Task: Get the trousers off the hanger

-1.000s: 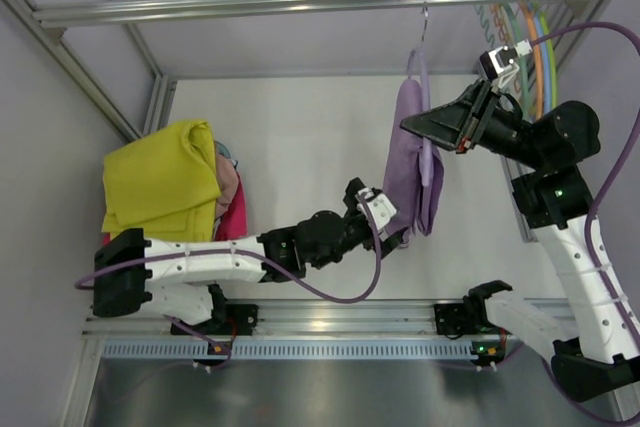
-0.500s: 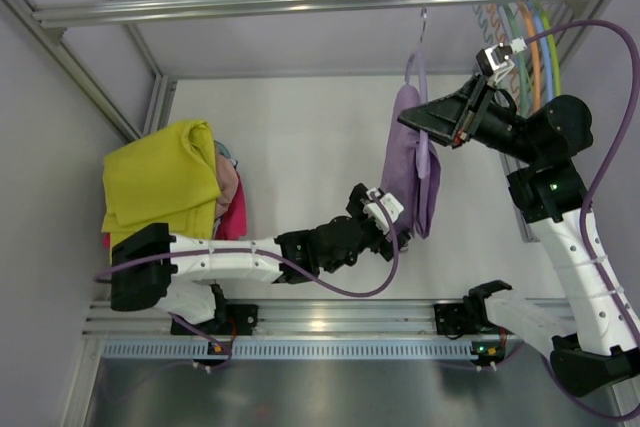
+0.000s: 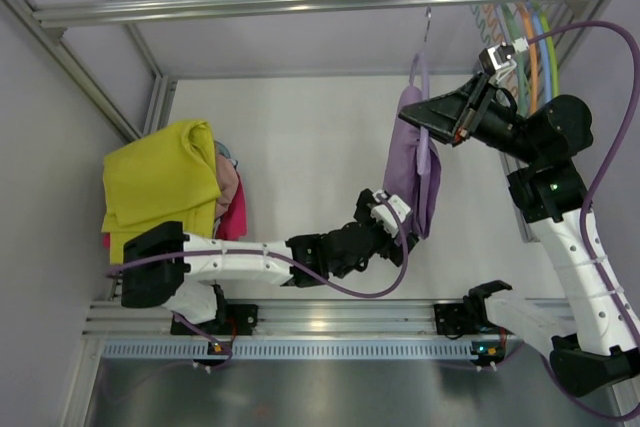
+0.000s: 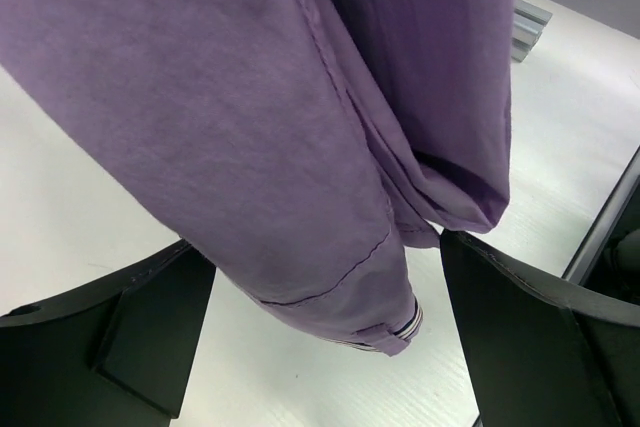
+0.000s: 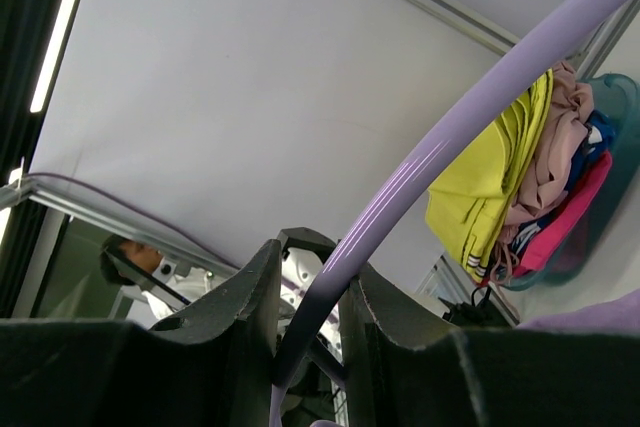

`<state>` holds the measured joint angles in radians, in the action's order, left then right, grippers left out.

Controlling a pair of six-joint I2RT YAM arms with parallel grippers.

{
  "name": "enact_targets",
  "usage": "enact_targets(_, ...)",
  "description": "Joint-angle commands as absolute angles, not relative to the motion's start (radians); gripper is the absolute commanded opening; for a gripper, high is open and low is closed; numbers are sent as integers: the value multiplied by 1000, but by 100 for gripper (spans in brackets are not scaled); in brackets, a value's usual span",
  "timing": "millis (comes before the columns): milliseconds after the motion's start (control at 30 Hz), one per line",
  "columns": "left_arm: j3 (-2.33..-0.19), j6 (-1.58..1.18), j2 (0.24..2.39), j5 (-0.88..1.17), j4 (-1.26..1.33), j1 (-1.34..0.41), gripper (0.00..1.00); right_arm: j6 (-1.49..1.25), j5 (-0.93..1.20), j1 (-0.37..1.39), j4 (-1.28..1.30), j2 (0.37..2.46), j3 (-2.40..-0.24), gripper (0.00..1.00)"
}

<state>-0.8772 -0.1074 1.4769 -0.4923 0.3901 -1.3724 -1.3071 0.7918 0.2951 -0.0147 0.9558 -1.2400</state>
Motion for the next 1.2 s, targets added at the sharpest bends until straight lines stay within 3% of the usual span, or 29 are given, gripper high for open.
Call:
enact_targets(0,-933,-138,1493,-528,445,-1382,98,-1295,761,287,-161,916,-1305,0)
enact_targets(267,-953,-149,1523,-623,400,-1356,98,-1298,785,288,-166,907,-1312,0)
enact_targets(533,-942,-103,1491,-574,425,-1244,98,-1304,837,288,-163,905,-1301,0)
enact_targets(1000,-1008,190,1439,-514,620,-1229,94,-1270,879,287,-132,894,-1241,0)
enact_targets(1167,-1041,270,1447,-506,687,-1212,88,-1258,884,287,-110,888,-1232,0)
